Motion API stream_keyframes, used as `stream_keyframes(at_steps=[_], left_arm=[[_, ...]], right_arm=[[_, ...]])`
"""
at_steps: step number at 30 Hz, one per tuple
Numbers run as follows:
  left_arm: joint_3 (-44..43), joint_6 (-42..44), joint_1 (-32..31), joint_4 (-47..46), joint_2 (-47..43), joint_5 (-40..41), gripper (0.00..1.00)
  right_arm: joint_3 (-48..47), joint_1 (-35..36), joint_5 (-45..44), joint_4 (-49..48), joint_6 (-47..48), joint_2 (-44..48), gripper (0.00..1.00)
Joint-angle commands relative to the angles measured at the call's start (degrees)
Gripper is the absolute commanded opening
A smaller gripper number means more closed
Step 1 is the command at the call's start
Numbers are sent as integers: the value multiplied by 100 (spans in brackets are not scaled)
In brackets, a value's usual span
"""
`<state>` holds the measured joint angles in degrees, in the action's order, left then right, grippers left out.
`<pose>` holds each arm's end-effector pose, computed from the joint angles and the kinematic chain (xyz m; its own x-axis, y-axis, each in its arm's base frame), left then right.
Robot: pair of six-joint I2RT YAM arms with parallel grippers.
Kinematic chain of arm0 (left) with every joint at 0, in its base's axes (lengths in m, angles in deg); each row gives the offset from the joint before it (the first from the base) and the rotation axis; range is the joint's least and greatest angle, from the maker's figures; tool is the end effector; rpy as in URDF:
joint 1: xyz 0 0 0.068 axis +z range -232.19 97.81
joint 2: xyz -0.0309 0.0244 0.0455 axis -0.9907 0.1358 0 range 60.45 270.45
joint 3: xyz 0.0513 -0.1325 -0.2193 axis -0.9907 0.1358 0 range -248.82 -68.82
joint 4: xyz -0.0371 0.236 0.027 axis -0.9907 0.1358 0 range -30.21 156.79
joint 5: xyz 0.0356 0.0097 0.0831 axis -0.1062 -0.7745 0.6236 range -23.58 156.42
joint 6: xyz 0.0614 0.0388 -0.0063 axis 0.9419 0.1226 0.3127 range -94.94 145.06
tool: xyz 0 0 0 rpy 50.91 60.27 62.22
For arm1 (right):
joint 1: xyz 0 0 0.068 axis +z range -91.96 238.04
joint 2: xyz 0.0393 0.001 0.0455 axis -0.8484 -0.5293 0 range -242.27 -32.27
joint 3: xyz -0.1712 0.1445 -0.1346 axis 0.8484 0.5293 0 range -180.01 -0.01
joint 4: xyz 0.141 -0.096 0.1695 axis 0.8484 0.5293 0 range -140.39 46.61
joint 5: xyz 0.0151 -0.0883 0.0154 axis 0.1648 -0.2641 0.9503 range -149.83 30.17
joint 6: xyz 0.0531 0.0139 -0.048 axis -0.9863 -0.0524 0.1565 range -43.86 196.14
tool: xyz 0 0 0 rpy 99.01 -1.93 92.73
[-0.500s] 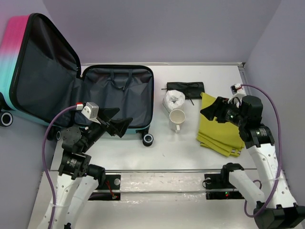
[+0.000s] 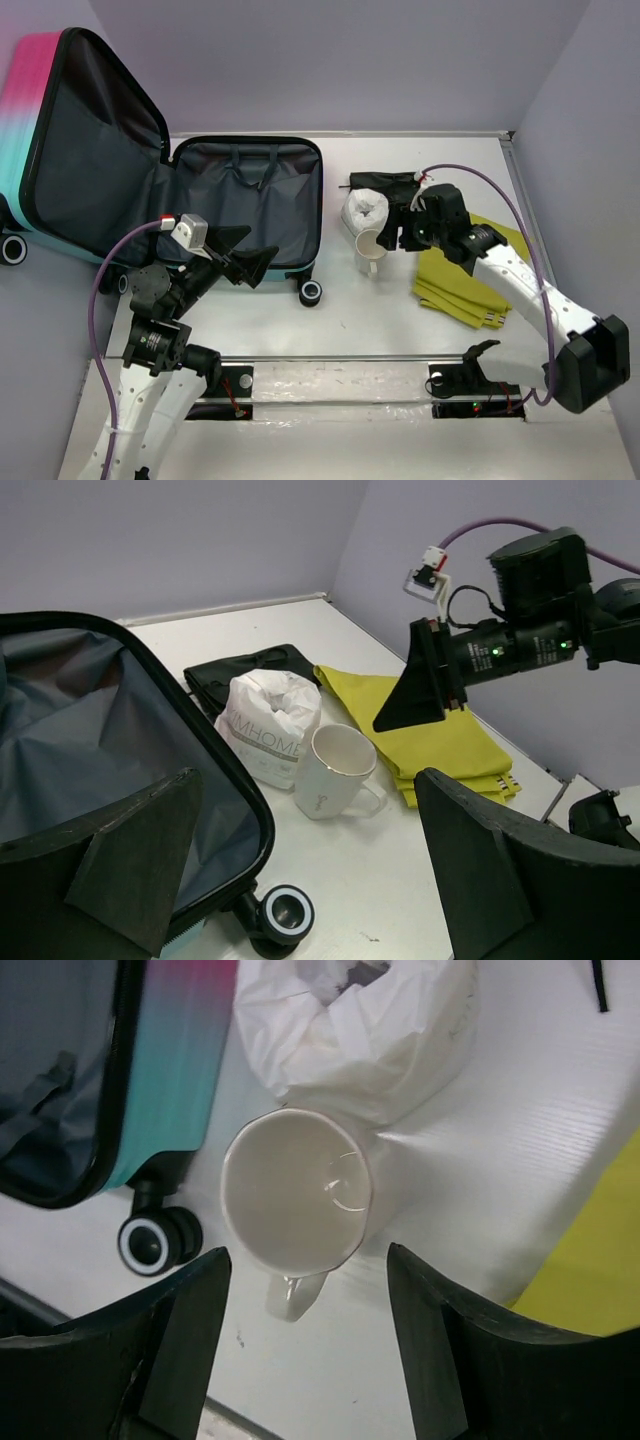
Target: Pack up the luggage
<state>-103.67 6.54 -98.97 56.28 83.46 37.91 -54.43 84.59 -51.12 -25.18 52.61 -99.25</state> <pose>0.1027 -0.0612 0.3501 0.0198 -0.2975 -0.9545 0.7389 0.6475 -0.1865 0.2261 0.1232 0.2737 -0.7215 0.0807 -0.6877 -0.2844 0.8710 0.4006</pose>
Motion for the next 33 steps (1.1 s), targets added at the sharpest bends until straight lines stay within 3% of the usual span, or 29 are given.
stream_keyframes(at_steps=[1,8,10,13,15,21,24,31,33], left_arm=[[-154,15,25,-133,-6,-172,99],[-162,16,25,-124,-15,-172,99],[-154,15,25,-115,-41,-155,99],[-162,24,25,-115,-59,-146,99],[-162,24,16,-106,-59,-128,99],[-171,-55,16,-98,-86,73,99],[-189,-125,16,-54,-103,337,99],[-303,-213,16,289,-156,1365,99],[-373,-196,16,516,-165,1839,99]], right_arm=[[-368,70,-940,-368,112,-446,69],[-439,237,-1187,-412,138,-1298,59],[-474,290,-1205,-429,129,-1440,52],[-535,290,-1293,-500,85,-1546,21],[-561,351,-1494,-500,41,-1371,7],[-1140,746,-1601,-131,50,-440,7],[-1771,1001,-1408,-139,120,-473,7],[-3557,1599,-1240,-894,437,-2080,7],[-4318,1747,-1214,-1263,568,-2897,7]])
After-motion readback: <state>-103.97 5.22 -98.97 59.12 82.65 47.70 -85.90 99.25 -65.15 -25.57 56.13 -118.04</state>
